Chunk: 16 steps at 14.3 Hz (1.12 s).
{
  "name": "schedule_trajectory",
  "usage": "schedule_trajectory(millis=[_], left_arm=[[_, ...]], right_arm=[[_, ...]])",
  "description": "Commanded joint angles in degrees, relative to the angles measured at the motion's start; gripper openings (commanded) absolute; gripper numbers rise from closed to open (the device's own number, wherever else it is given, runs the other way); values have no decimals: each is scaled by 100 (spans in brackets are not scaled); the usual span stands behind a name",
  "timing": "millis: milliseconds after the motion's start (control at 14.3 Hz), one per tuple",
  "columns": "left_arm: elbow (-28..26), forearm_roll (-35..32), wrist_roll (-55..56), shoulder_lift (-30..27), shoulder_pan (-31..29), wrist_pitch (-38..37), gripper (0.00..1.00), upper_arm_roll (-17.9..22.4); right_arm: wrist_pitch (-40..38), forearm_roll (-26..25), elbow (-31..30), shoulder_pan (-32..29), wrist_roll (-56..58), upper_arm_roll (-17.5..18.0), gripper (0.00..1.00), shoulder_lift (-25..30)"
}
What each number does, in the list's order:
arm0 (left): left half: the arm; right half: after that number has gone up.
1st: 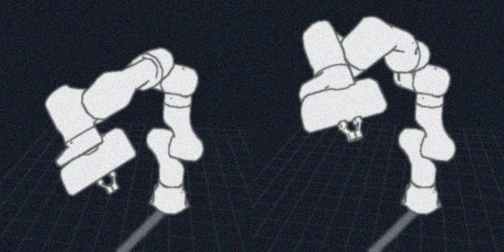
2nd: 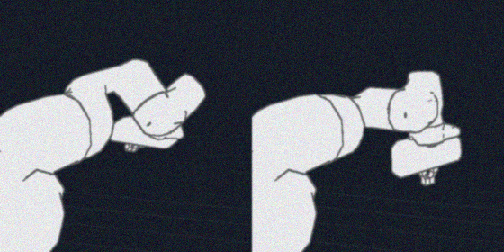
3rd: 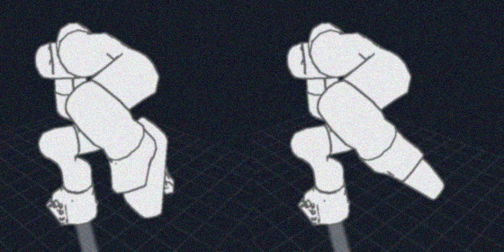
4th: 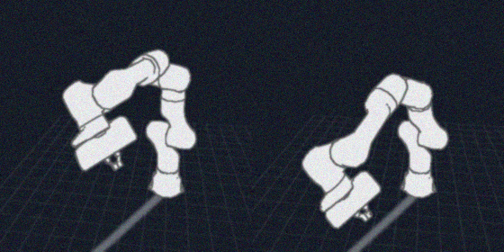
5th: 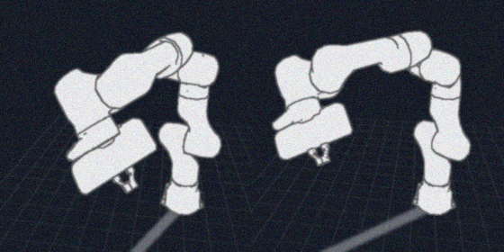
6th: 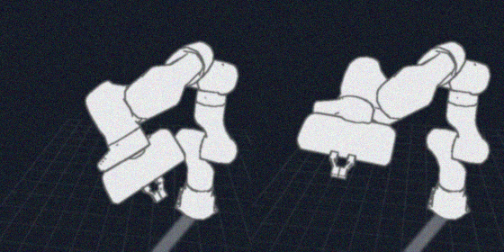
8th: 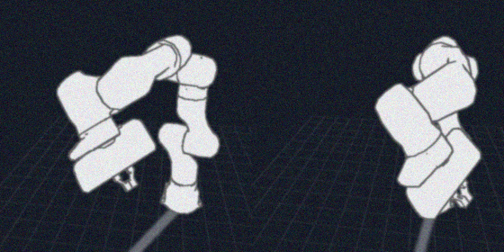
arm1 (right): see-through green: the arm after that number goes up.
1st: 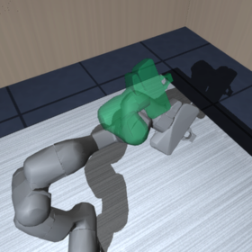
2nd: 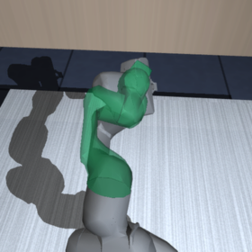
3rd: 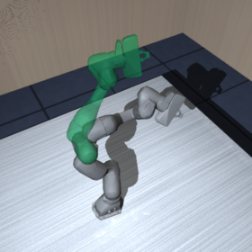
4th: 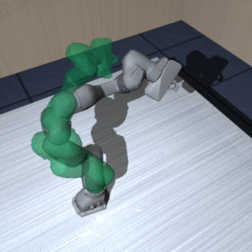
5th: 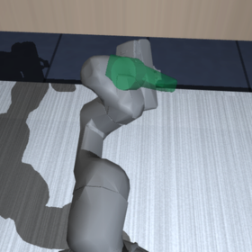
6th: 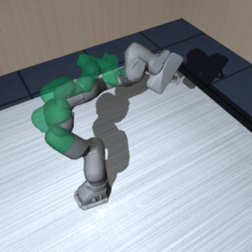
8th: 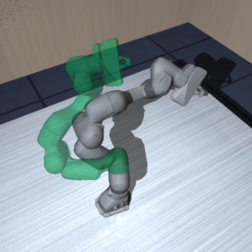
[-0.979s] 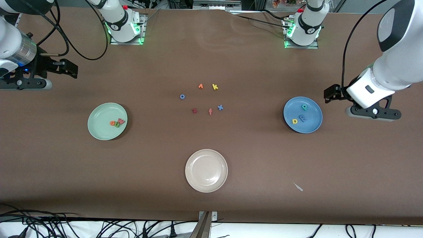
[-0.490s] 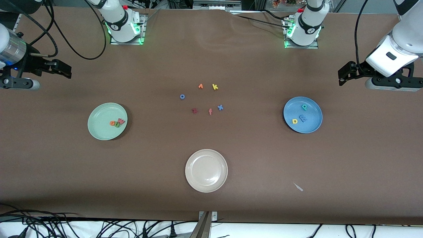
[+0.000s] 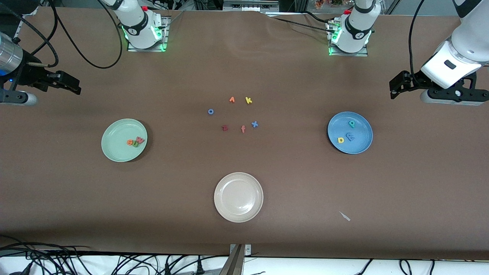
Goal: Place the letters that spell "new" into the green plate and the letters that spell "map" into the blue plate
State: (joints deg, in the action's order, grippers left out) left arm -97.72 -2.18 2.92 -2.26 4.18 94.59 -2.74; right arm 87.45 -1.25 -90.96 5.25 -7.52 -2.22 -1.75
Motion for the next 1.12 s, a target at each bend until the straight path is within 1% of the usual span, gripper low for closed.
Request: schedule_trajectory(millis=[0, 699, 1049], left_arm=[[122, 139, -134, 68, 48, -28, 100, 63], [122, 139, -134, 68, 74, -107, 100, 54], [122, 139, -134, 68, 74, -125, 100, 54]], right_arm=[[96, 160, 9, -33, -109, 20, 100, 78], [184, 222, -26, -51, -100, 37, 100, 157], [193, 204, -18, 20, -91, 20, 100, 96]])
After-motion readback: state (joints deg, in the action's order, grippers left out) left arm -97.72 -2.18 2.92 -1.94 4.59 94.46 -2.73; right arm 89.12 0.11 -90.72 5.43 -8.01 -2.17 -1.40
